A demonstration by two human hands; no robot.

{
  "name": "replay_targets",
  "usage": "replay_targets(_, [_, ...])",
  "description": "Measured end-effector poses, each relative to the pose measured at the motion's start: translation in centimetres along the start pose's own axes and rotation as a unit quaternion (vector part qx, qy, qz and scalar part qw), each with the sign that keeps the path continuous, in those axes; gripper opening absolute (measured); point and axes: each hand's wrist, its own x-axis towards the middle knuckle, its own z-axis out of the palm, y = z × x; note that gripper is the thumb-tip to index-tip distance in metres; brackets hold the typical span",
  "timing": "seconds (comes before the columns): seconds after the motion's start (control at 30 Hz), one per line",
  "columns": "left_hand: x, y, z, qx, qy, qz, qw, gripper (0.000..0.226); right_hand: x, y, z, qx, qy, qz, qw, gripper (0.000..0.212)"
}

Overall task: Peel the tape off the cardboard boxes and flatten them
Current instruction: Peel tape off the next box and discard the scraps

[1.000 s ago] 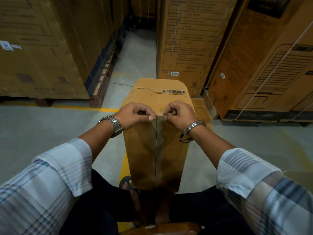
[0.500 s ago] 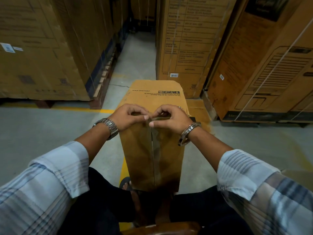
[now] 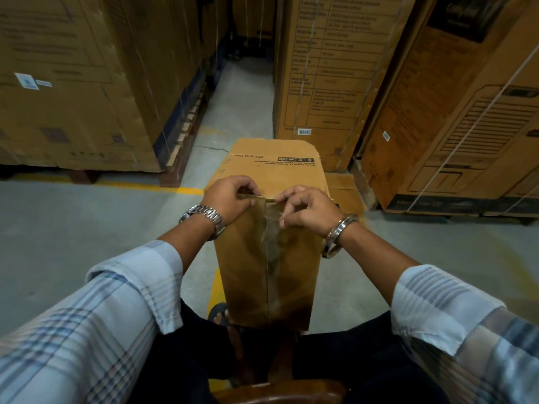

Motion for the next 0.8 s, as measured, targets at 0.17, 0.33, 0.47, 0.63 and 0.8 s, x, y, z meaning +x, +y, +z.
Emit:
replay_targets(0.17, [0.0,0.2,0.6,0.023,0.037,0.0,0.999,0.018,-2.5,0.7,-0.3,-0.184,0.057,-0.069,0.979,0.016])
replay_targets(0.33, [-0.1,0.1,0.3,0.015,0.015,0.037,0.999,0.024,-4.0,1.5,-0.4,-0.034,0.066,-0.04,0.996,0.004])
replay_targets(0.47, [-0.2,1.3,0.3,0.141,0.019,0.112,0.983,0.045,-3.5,0.4,-1.0,0.111,0.075,0.018,0.991,0.003])
replay_targets(0.63, [-1.7,2.5,0.9,0.139,0.011,0.209,0.968,0.065,-3.7,-1.7,-3.1,0.221,0.088,0.024,0.971,0.008])
replay_targets(0.8, [-3.4,3.5,4.3,0.117,-0.192,0.117,0.967,0.044,-4.5,-2.1,-4.3,0.279,0.085,0.029,0.956,0.005])
